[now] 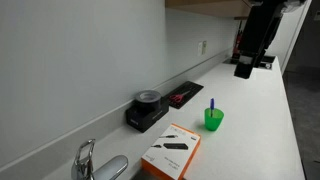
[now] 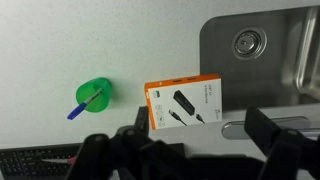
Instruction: Remove the pen from the light green cup
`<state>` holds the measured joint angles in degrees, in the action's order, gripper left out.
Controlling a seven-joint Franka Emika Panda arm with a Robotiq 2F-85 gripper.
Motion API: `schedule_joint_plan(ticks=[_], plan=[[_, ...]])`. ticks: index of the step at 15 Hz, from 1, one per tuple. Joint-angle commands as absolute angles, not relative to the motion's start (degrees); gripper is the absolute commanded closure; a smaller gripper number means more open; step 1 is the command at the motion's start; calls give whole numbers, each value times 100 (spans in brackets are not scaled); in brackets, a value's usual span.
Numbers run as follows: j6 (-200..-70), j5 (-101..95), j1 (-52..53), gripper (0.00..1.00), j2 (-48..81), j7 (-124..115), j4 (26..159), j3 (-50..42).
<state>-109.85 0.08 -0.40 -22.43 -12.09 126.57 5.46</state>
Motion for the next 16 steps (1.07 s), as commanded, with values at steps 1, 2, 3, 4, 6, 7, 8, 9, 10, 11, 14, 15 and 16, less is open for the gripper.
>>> schedule_joint_plan(ticks=[1,2,3,4,6,7,8,9,10,11,14,15,16], plan=[[-10975,-7,2,0,-2236,-1220,12647,510],[-10975,-7,2,0,-2235,-1220,12647,510],[-10975,-7,2,0,-2235,-1220,12647,509],[-10975,-7,2,0,-2235,-1220,12647,509],[-10975,-7,2,0,-2235,-1220,12647,509],[-10975,-7,2,0,-2235,-1220,12647,509],[-10996,-11,-11,0,-2180,-1210,12623,494],[-11020,-16,-32,0,-2122,-1188,12612,463],[-11063,-37,-78,0,-2019,-1177,12609,409],[-11103,-62,-113,0,-1926,-1164,12614,356],[-11340,-197,-277,0,-1483,-1195,12638,148],[-11464,-240,-339,0,-1303,-1229,12635,75],[-11634,-318,-401,0,-1128,-1295,12639,17]])
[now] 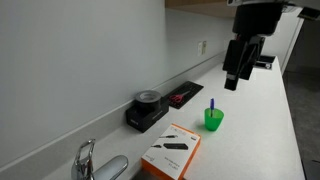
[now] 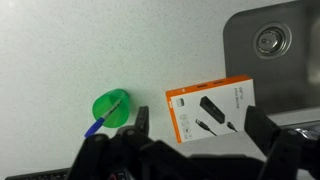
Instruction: Remove the pen from the light green cup
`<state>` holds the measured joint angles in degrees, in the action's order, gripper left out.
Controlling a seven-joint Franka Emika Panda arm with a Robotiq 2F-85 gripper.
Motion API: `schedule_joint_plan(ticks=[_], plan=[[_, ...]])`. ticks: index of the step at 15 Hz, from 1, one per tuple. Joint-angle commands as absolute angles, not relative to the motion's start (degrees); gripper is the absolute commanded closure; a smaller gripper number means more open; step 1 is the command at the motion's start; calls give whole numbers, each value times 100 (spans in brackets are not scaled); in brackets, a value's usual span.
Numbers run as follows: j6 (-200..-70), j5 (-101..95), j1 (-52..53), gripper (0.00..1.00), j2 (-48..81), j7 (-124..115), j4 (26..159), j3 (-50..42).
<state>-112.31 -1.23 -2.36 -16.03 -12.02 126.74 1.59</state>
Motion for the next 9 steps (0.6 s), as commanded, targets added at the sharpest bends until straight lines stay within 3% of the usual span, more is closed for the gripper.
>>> schedule_joint_plan(ticks=[1,9], plan=[[-11846,-414,-467,0,-946,-1378,12635,-49],[-12280,-521,-583,0,-367,-1434,12674,-385]])
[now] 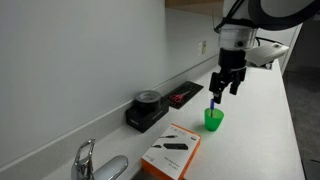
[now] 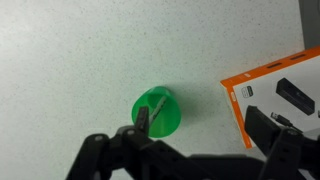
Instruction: Remove the pen from the light green cup
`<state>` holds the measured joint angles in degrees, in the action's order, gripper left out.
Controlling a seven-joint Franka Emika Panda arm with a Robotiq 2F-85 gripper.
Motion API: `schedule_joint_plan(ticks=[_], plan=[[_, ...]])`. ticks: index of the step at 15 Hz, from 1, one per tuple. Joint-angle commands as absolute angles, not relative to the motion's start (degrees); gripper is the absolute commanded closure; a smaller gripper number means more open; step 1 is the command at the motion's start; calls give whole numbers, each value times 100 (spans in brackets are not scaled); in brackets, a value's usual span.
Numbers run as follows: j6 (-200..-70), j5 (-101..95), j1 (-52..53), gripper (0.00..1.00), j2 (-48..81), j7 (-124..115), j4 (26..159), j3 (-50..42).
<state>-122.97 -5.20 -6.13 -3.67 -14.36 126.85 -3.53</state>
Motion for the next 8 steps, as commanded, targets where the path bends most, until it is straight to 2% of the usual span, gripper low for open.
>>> schedule_joint_plan(ticks=[1,8], plan=[[-12280,-521,-579,0,-372,-1434,12673,-377],[-12366,-712,-651,0,-50,-1602,12562,-448]])
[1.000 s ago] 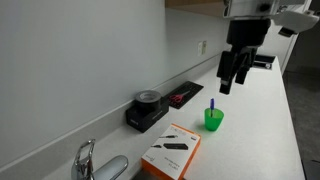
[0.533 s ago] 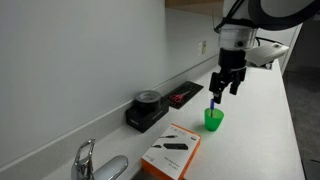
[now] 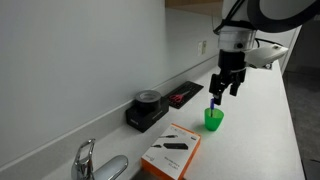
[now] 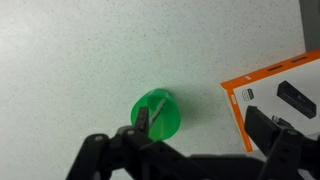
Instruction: Remove the pen from the light green cup
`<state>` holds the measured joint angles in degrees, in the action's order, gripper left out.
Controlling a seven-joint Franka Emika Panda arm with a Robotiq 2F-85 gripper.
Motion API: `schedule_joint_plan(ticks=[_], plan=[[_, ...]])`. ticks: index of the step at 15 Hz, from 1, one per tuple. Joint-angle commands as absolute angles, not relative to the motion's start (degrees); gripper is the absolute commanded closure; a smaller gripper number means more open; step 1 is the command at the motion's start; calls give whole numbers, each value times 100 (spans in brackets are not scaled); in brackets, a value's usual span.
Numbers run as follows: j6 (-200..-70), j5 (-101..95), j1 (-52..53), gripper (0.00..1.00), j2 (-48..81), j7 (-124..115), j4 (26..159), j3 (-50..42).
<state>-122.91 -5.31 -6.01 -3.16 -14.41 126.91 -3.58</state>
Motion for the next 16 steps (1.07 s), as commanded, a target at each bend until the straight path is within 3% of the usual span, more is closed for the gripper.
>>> schedule_joint_plan(ticks=[1,16], plan=[[-12373,-749,-674,0,42,-1632,12527,-491],[-13023,-535,-830,0,1461,-2425,11596,-1161]])
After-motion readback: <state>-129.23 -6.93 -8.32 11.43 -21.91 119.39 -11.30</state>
